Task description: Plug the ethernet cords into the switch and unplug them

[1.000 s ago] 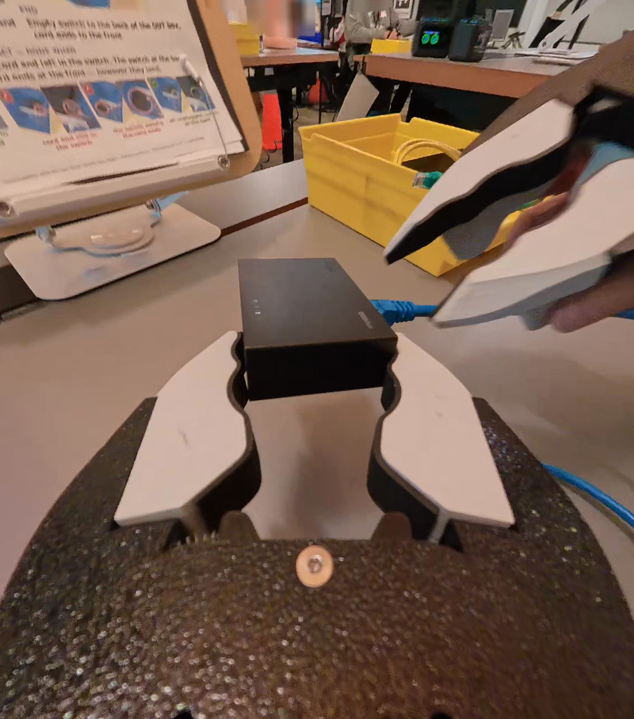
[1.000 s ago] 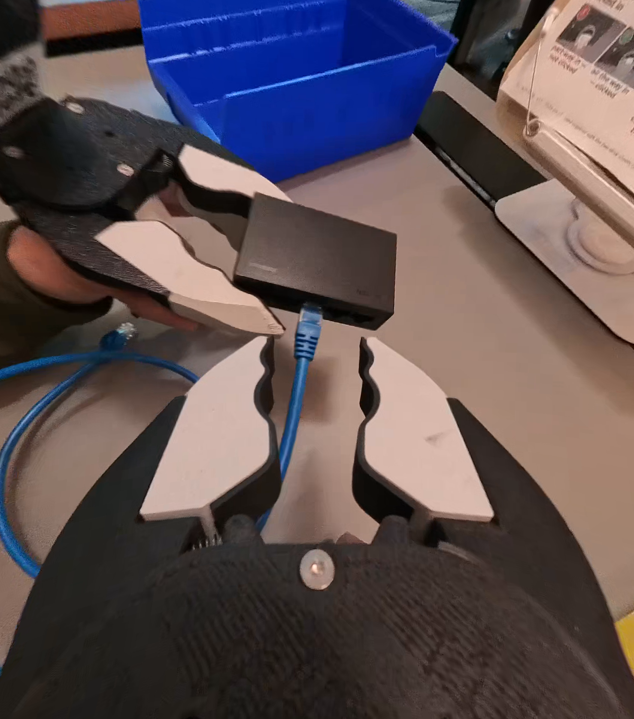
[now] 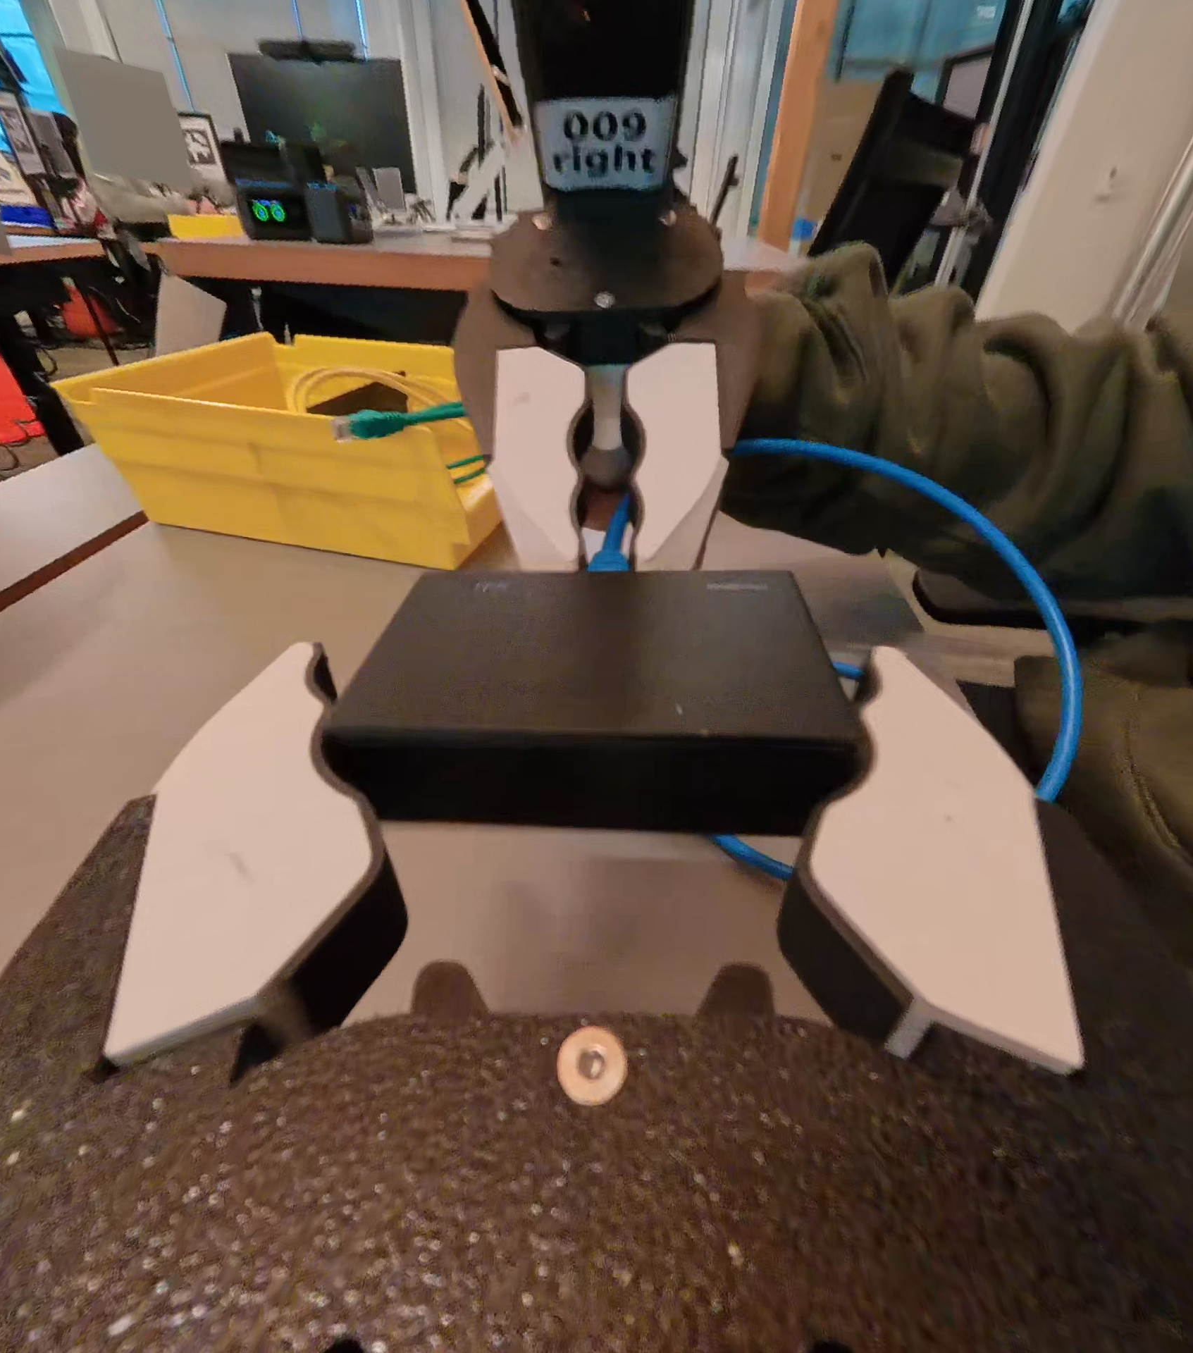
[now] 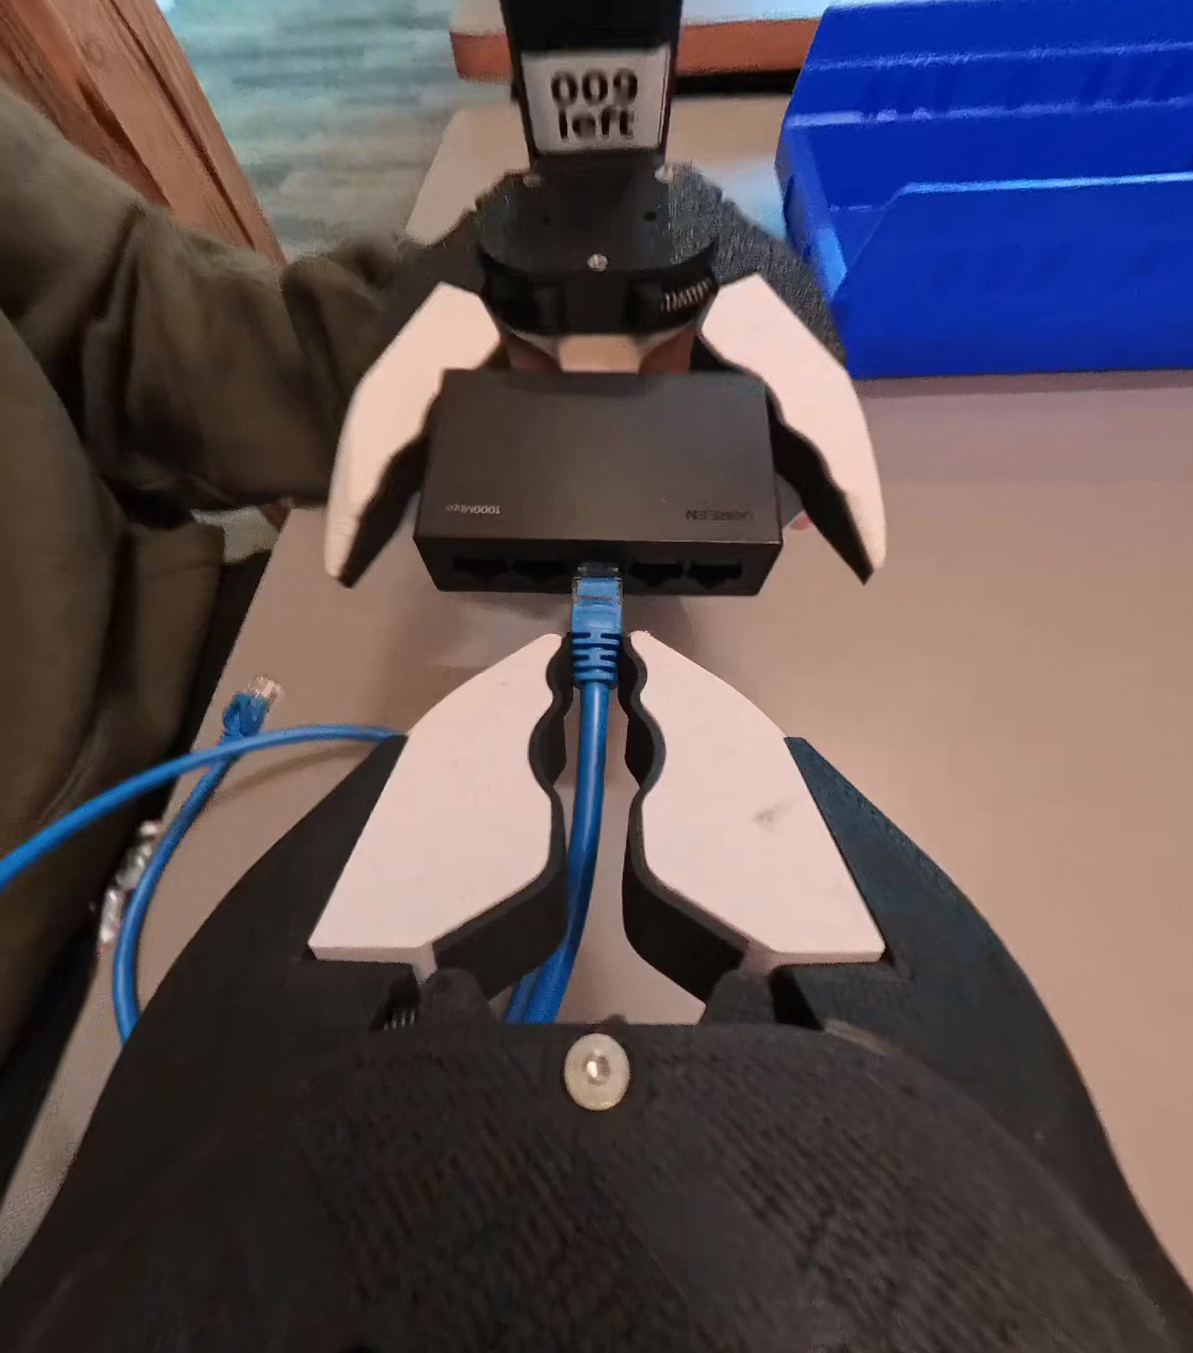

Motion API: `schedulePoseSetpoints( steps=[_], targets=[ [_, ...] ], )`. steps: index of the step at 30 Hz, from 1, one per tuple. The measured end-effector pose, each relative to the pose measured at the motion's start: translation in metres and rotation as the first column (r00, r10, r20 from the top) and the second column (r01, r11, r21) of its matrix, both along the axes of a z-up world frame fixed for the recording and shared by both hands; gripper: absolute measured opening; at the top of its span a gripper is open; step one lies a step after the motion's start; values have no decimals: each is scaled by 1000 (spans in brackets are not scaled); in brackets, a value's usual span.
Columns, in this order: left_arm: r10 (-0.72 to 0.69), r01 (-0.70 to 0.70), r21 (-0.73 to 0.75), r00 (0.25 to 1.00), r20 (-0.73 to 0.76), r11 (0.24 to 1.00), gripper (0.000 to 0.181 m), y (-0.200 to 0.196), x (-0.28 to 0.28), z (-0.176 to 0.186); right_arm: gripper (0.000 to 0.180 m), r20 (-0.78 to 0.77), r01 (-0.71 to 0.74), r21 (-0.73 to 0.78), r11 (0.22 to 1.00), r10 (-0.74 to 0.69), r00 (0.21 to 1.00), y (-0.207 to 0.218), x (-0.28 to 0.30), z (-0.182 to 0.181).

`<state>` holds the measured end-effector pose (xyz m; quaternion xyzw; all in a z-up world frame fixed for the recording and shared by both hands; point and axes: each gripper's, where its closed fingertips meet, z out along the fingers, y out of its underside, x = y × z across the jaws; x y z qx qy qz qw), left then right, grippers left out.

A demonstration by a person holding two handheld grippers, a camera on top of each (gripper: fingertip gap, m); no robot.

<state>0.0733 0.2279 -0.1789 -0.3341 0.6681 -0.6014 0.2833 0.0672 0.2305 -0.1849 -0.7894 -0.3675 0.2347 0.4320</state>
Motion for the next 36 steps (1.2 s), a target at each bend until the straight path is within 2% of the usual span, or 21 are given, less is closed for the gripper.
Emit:
schedulePoseSetpoints(
  steps=[2, 5, 7, 9, 11, 14, 17, 18, 20, 22, 24, 25, 28, 31, 34, 36],
  targets=[
    [22, -22, 34, 1000, 7, 999, 133, 1, 3, -2, 11, 57, -16, 1, 1000, 16, 998, 2, 4, -5],
    [69, -68, 57, 998, -12, 996, 131, 11, 9, -3, 11, 28, -11, 27, 1000, 10, 1000, 10, 11, 6],
    [94, -94, -12, 996, 6, 995, 130, 17, 12, 3, 12, 64, -27, 86, 996, 21, 998, 17, 14, 11],
    [101, -104, -116, 994, -29, 988, 129, 24, 15, 3, 15, 176, -31, 150, 988, 4, 984, 26, 19, 10],
    [115, -126, -203, 991, -65, 971, 129, 33, 18, 0, 33, 299, 18, 246, 969, -94, 950, 40, 28, 12],
    [144, -175, -308, 982, -123, 935, 128, 46, 22, -3, 38, 472, 30, 414, 910, -243, 847, 47, 36, 16],
    [166, -200, -342, 978, -124, 918, 127, 54, 22, -1, 36, 647, -46, 558, 829, -399, 651, 46, 39, 13],
    [168, -199, -359, 979, -116, 912, 127, 55, 22, 2, 31, 681, -83, 592, 802, -442, 584, 46, 38, 13],
    [149, -178, -404, 984, -101, 898, 126, 54, 22, 7, 29, 676, -150, 662, 734, -499, 542, 46, 24, 14],
    [145, -183, -366, 981, -130, 913, 125, 51, 23, -2, 29, 655, -143, 685, 714, -517, 551, 51, 18, 2],
    [148, -195, -285, 973, -178, 938, 125, 48, 24, -18, 30, 645, -53, 627, 777, -479, 596, 56, 22, -31],
    [137, -191, -289, 971, -198, 938, 125, 46, 24, -22, 25, 627, -14, 621, 784, -485, 610, 56, 25, -41],
    [159, -217, -296, 965, -209, 930, 125, 52, 25, -22, 26, 586, 74, 610, 789, -512, 628, 46, 26, -48],
    [176, -227, -329, 968, -177, 917, 124, 57, 24, -12, 58, 558, 110, 540, 834, -453, 696, 30, 13, -48],
    [156, -201, -393, 977, -144, 897, 125, 54, 25, 0, 60, 460, 154, 598, 787, -494, 738, 36, 3, -36],
    [127, -168, -426, 984, -124, 889, 124, 46, 26, 8, 48, 486, 145, 674, 724, -583, 651, 46, 15, -33]
  ],
)
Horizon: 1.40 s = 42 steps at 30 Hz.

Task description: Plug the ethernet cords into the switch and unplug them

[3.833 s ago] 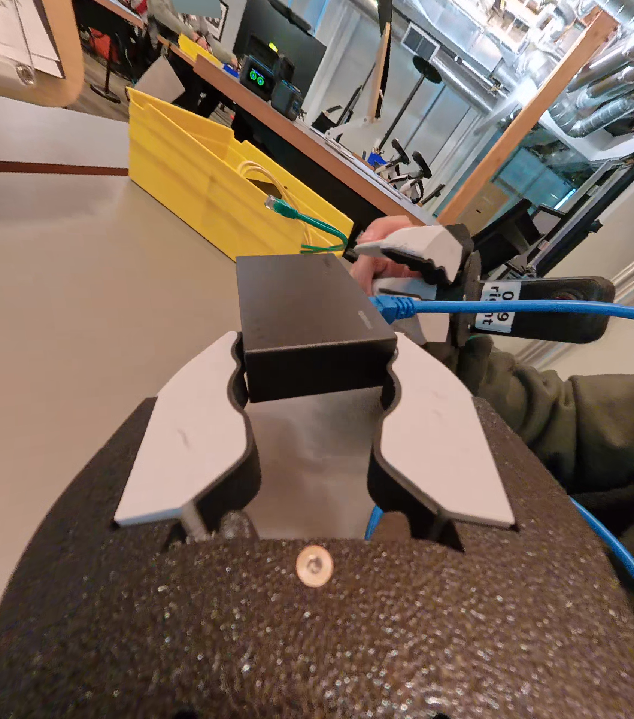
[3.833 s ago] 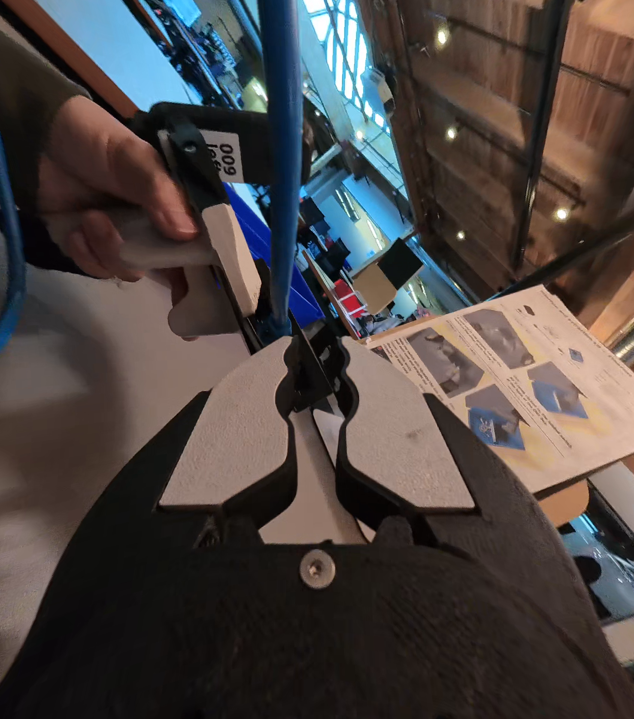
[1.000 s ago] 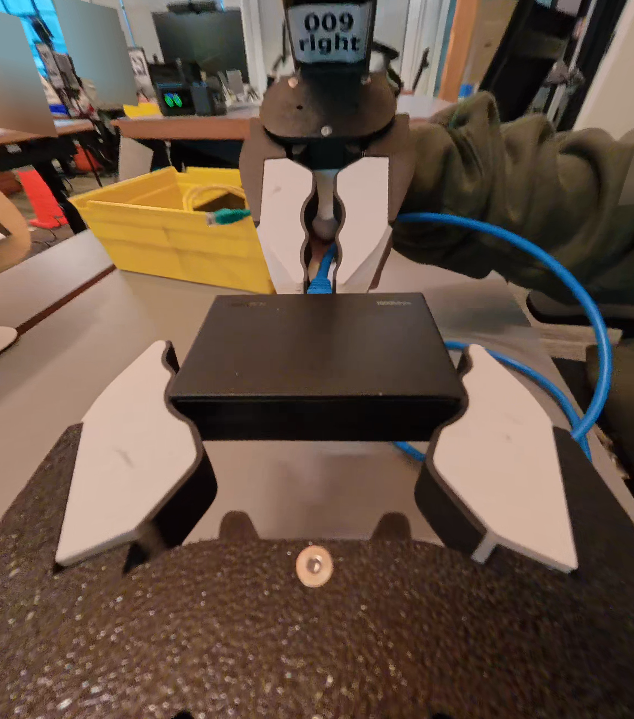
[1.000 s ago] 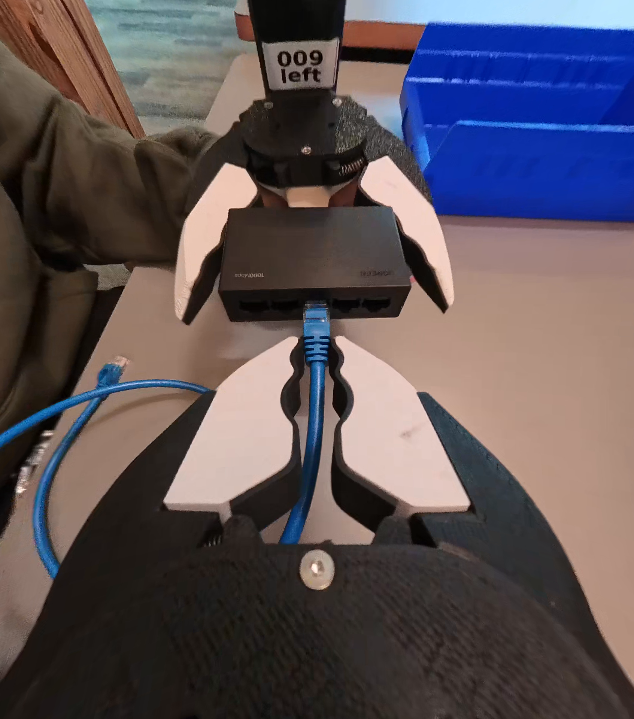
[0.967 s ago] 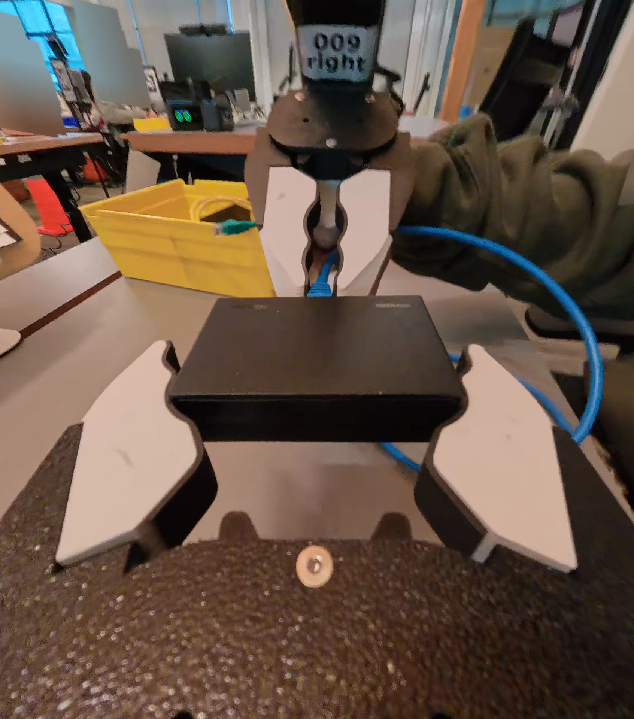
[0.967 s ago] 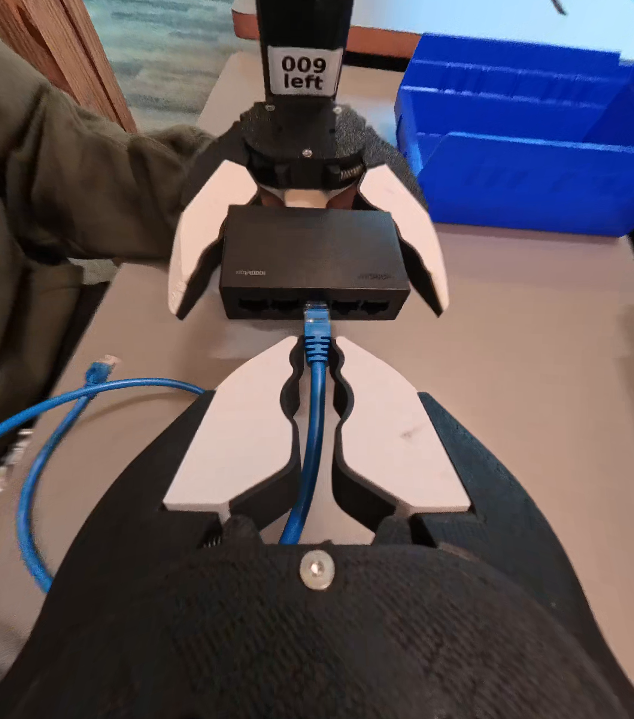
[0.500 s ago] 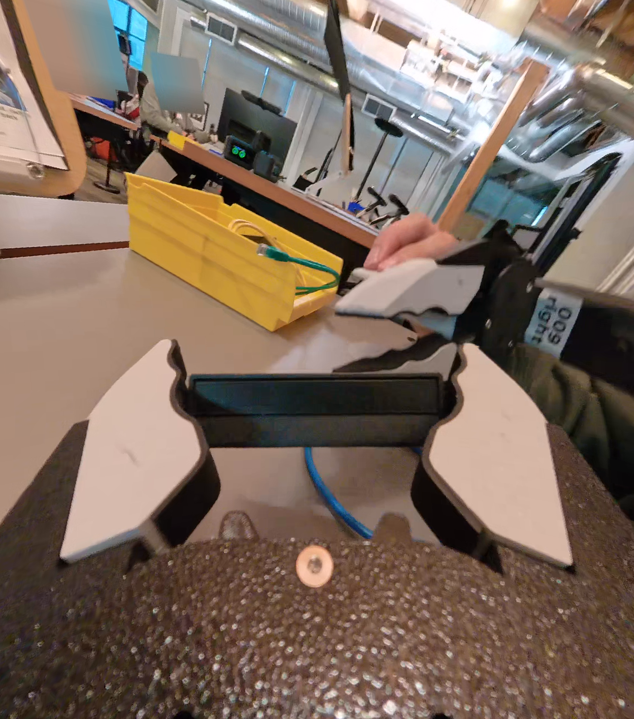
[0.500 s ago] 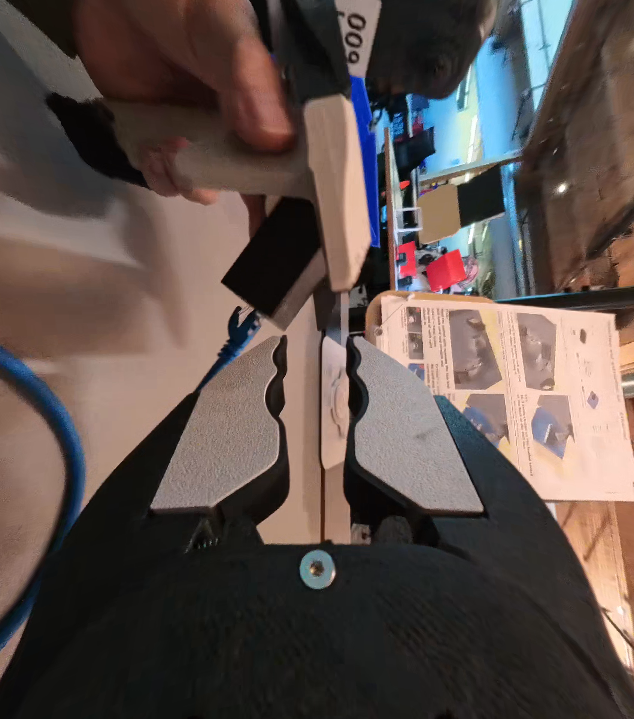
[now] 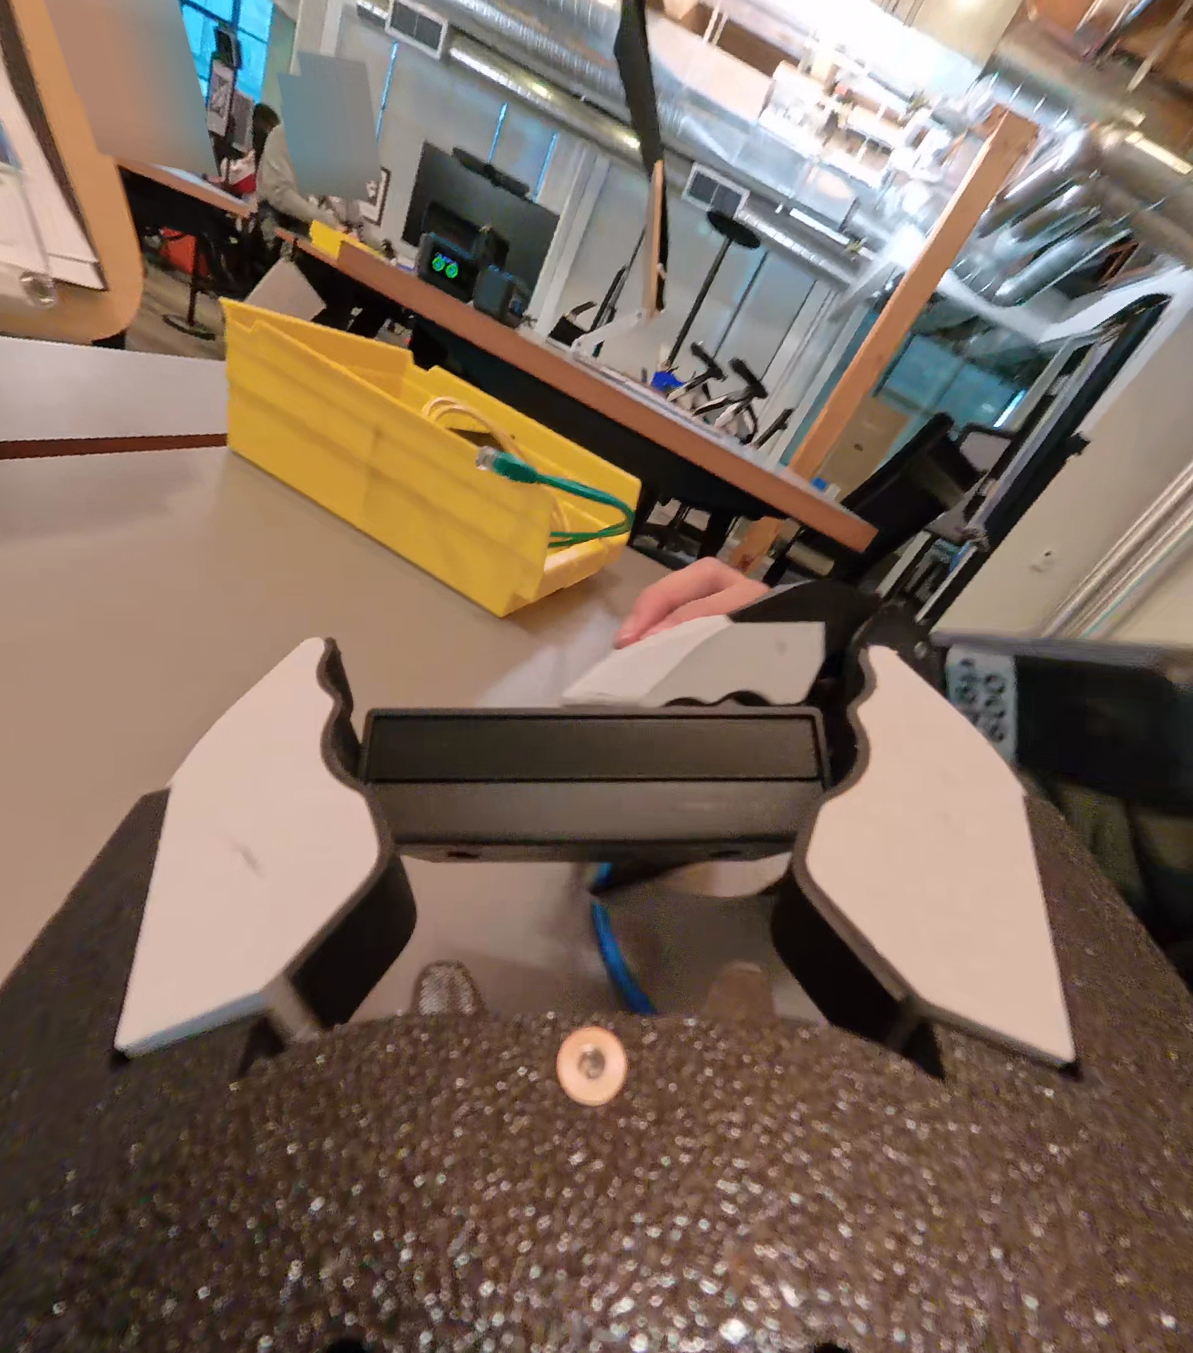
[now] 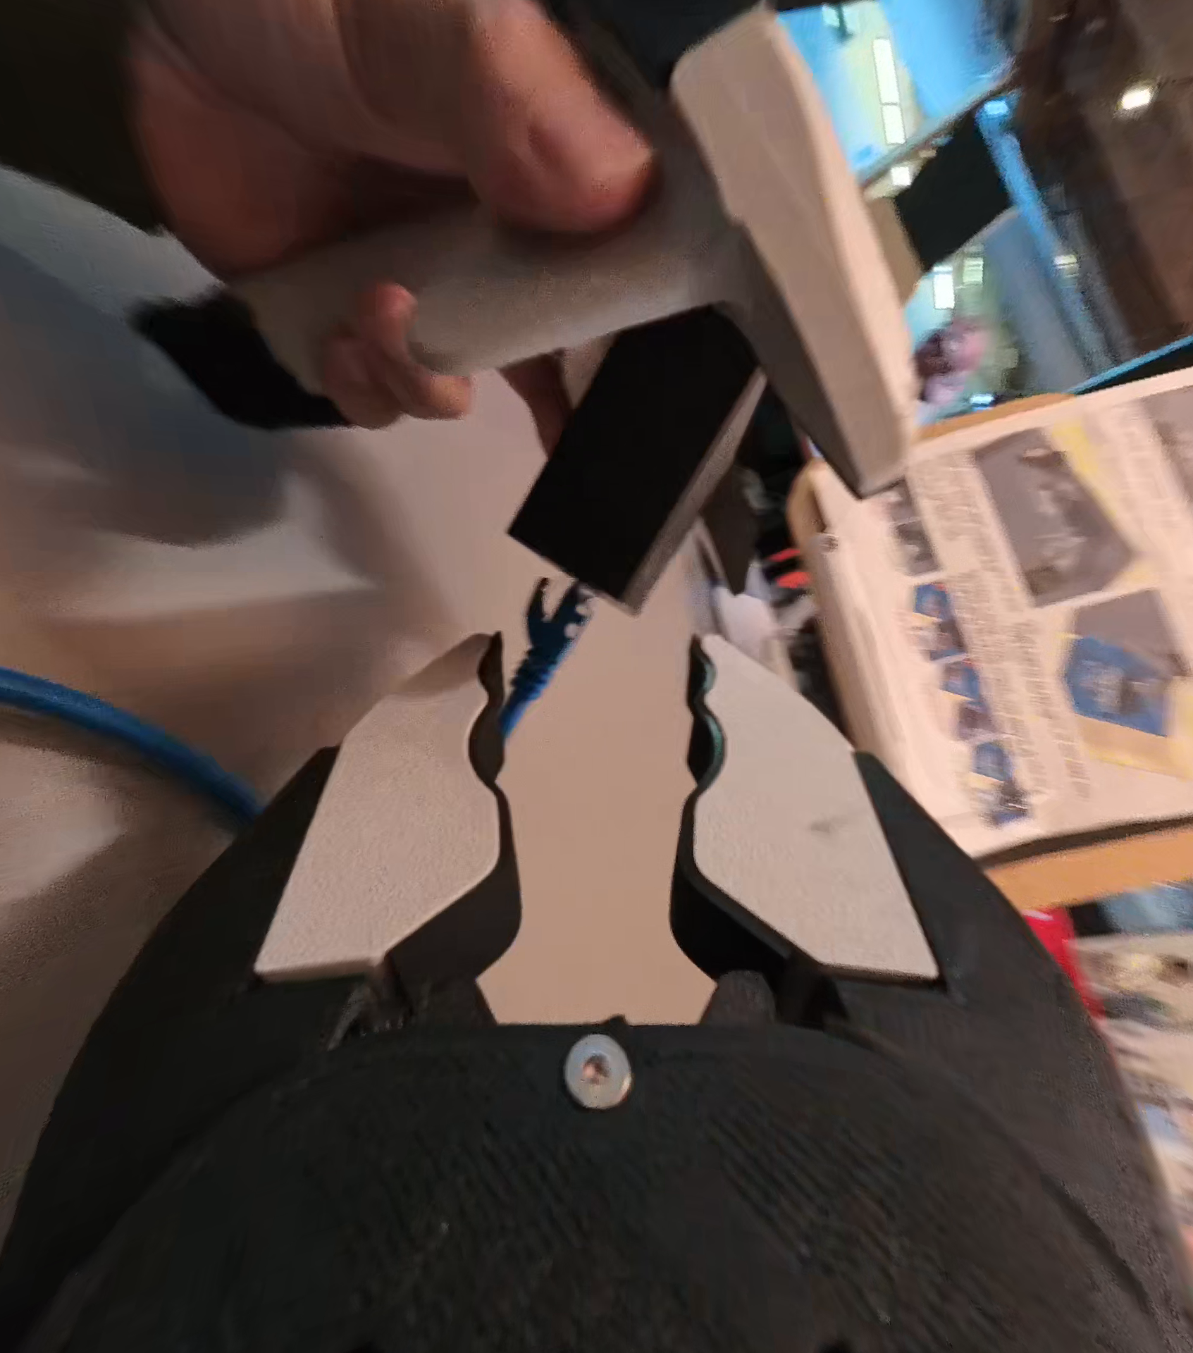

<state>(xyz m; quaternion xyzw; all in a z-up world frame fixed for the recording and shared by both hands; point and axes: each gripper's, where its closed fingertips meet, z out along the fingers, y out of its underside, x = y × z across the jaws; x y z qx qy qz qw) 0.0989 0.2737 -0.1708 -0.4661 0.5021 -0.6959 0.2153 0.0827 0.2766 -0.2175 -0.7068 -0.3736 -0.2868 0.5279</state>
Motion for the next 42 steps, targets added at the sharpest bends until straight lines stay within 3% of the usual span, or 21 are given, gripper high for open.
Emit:
schedulePoseSetpoints(
  steps=[2, 8, 11, 13, 16, 17, 19, 22, 24, 28, 30, 33, 35, 36, 37, 39, 41, 42],
  targets=[
    [5, -5, 18, 1000, 5, 1000, 124, -5, 2, 3, 34, 66, -13, 28, 1000, 11, 998, 4, -2, 2],
    [17, -16, 26, 999, -40, 1000, 126, -6, -1, 7, 14, 209, 13, 88, 996, -31, 977, 0, 10, 22],
    [-17, 4, -121, 994, -109, 993, 126, -5, -3, 12, 14, 292, 45, 111, 993, -76, 953, -2, 20, 36],
    [-84, 29, -317, 983, -162, 948, 111, -2, -8, 19, 14, 391, 44, 83, 996, -73, 917, -3, 25, 35],
    [-201, 30, -578, 951, -234, 816, 101, 5, -14, 20, 14, 487, 26, 48, 999, -46, 872, -5, 30, 30],
    [-219, 17, -593, 937, -272, 805, 90, 5, -15, 13, 14, 522, 33, 43, 999, -50, 852, -7, 33, 30],
    [-263, 4, -617, 907, -330, 787, 45, -1, -17, 0, 14, 589, 42, 43, 998, -59, 806, -12, 38, 34],
    [-379, 37, -720, 868, -320, 693, 37, -17, -18, 4, 14, 674, 43, 44, 998, -61, 736, -16, 39, 39],
    [-387, 17, -730, 857, -341, 683, 35, -25, -16, 2, 14, 735, 43, 43, 998, -61, 675, -18, 39, 41],
    [-332, 1, -751, 898, -290, 660, 29, -33, -14, 5, 14, 767, 49, 63, 997, -80, 636, -25, 39, 48],
    [-314, 8, -746, 910, -270, 665, 28, -37, -13, 2, 15, 729, 52, 41, 998, -66, 681, -30, 41, 46],
    [-239, -50, -760, 934, -265, 648, 28, -27, -8, -4, 26, 535, 133, 59, 989, -144, 833, -46, 56, 54],
    [-191, -70, -788, 953, -233, 612, 28, -18, -5, -3, 27, 212, 212, 44, 976, -217, 953, -64, 64, 60],
    [-174, -73, -799, 960, -218, 597, 28, -17, -4, -2, 29, -46, 240, 22, 971, -239, 970, -73, 61, 62],
    [-164, -70, -809, 965, -202, 584, 28, -18, -3, -1, 31, -355, 249, 11, 969, -229, 907, -79, 51, 65],
    [-141, -76, -826, 973, -185, 559, 27, -22, 1, -1, 28, -834, 198, 50, 979, -68, 548, -88, 26, 79],
    [-121, -68, -847, 981, -153, 527, 27, -26, 4, 0, 21, -980, 203, 124, 971, 89, 176, -95, 19, 86],
    [-112, -67, -856, 983, -143, 512, 27, -28, 6, 0, 19, -991, 230, 128, 965, 117, 61, -94, 23, 81]
  ],
)
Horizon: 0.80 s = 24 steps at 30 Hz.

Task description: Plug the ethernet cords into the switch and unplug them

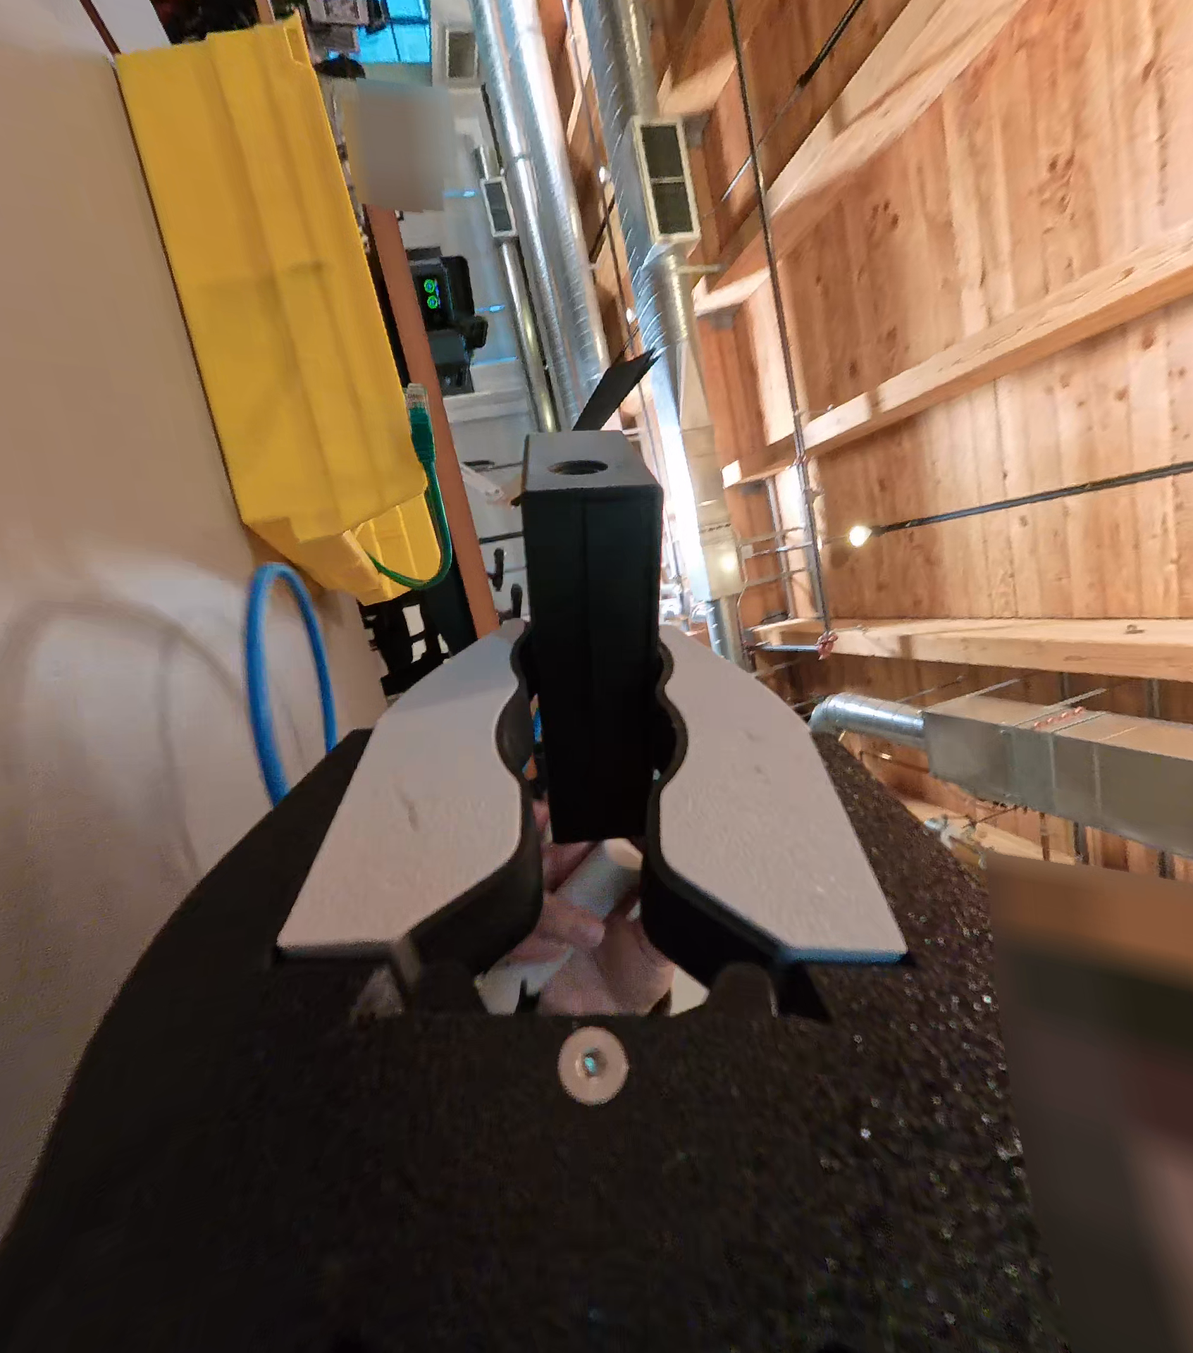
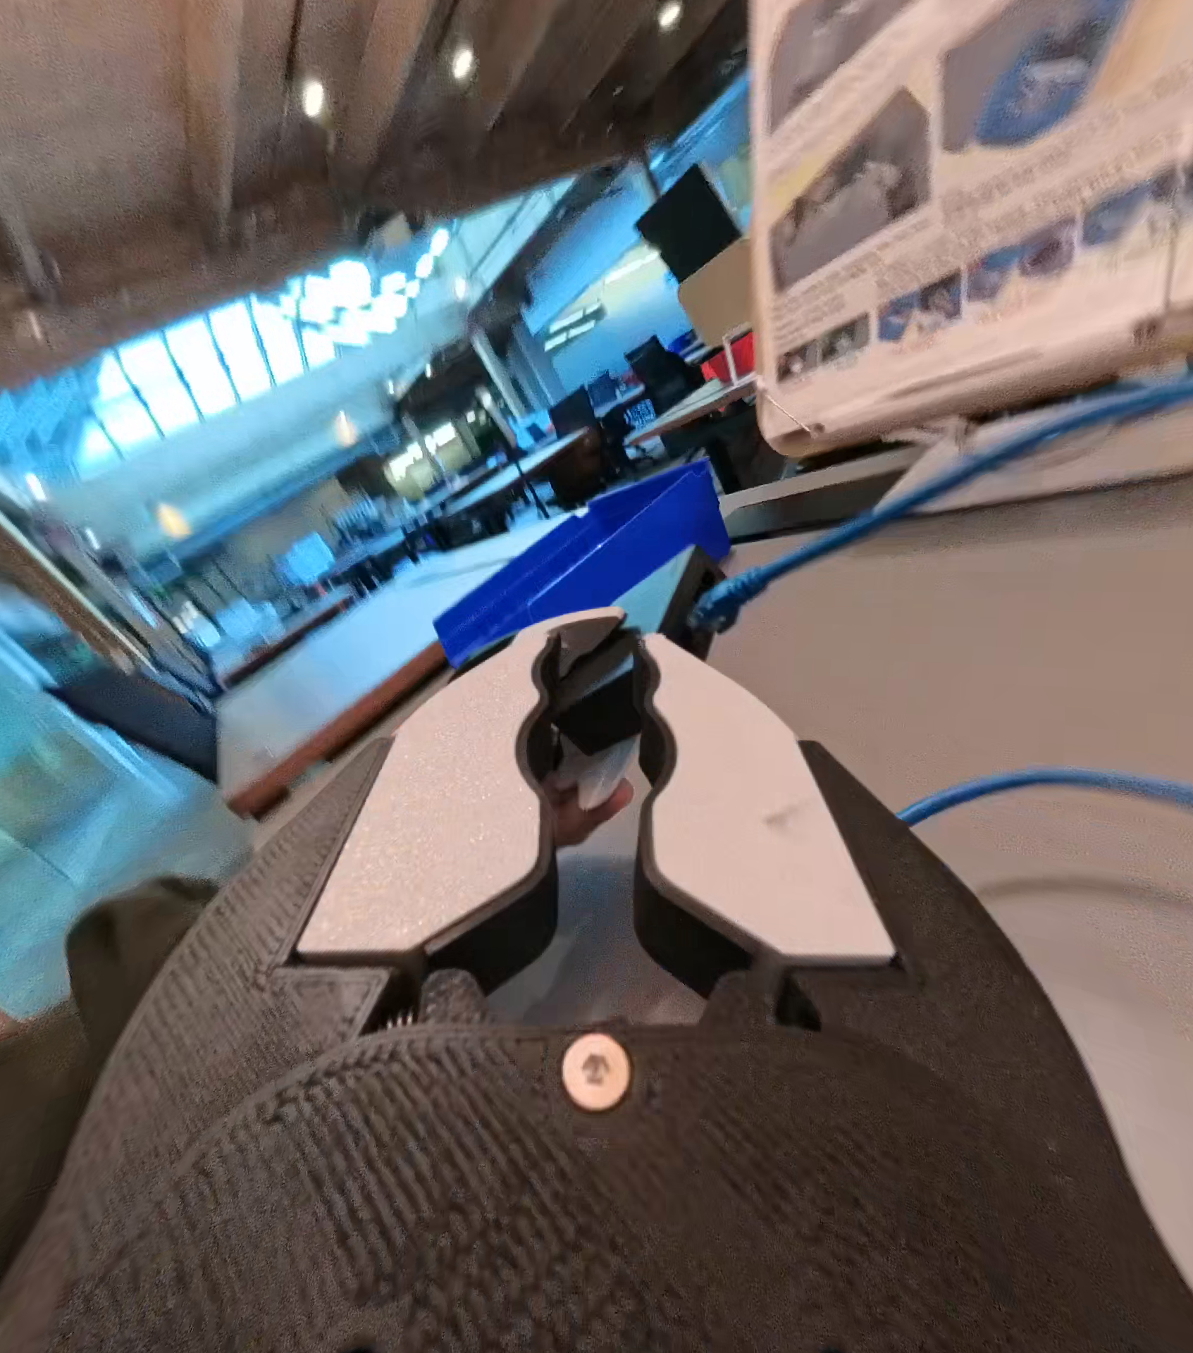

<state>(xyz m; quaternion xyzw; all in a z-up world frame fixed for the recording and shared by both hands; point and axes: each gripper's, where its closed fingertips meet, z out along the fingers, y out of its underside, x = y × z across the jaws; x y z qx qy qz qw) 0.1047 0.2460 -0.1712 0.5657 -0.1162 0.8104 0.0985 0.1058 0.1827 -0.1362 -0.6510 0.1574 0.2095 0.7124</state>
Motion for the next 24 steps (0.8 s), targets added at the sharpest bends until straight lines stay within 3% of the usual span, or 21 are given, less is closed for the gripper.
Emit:
schedulePoseSetpoints(
  steps=[3, 5, 8, 10, 13, 17, 24],
  targets=[
    [15, -15, 1, 999, 33, 1000, 27, -11, -1, 2, 38, -165, 40, -93, 995, -55, 985, 9, 22, -32],
    [23, -24, 44, 1000, 19, 999, 27, -19, -2, 0, 38, -301, 28, -72, 997, -48, 952, 11, 33, -37],
    [29, -30, 79, 999, 19, 996, 27, -27, -2, -1, 26, -455, -71, 21, 997, 72, 887, 17, 27, -35],
    [41, -42, 111, 999, 15, 993, 27, -29, -1, 0, 35, -479, -118, -3, 993, 102, 872, 23, 20, -44],
    [33, -33, 165, 999, 5, 986, 27, -33, 0, -1, 20, -538, -105, 116, 988, 151, 829, 25, 20, -36],
    [34, -34, 197, 999, 4, 980, 27, -34, 1, -4, 11, -563, -119, 108, 987, 159, 811, 29, 20, -45],
    [27, -27, 216, 1000, 4, 976, 27, -33, -1, -11, 20, -614, -135, 157, 978, 203, 763, 33, 18, -47]
  ],
)
